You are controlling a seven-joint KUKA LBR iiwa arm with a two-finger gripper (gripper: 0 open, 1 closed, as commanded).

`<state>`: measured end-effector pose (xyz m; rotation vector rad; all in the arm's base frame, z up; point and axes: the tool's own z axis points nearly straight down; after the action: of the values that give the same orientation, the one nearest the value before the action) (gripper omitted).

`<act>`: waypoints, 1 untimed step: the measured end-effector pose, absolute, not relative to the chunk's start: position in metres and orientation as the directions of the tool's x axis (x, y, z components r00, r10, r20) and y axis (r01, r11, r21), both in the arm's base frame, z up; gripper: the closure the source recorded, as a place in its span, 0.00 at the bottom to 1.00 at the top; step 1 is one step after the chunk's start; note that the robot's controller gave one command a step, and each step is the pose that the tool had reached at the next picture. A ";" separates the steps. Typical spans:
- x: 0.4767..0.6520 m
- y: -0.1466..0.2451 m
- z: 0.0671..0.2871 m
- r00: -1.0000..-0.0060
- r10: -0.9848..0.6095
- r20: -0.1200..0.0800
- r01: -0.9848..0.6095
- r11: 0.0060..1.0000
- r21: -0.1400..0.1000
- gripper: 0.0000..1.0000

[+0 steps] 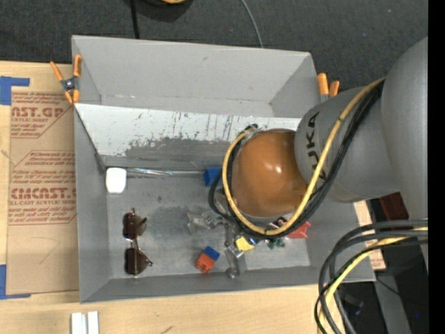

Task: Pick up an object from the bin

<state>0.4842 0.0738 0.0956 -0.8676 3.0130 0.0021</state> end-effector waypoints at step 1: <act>0.485 0.070 0.075 -0.840 -0.542 -0.015 -0.542 0.840 -0.004 0.00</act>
Offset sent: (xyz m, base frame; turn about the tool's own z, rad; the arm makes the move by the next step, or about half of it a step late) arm -0.0032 -0.0120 -0.0256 -0.2321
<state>0.4847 0.0698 0.0755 -0.8836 2.9983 0.0014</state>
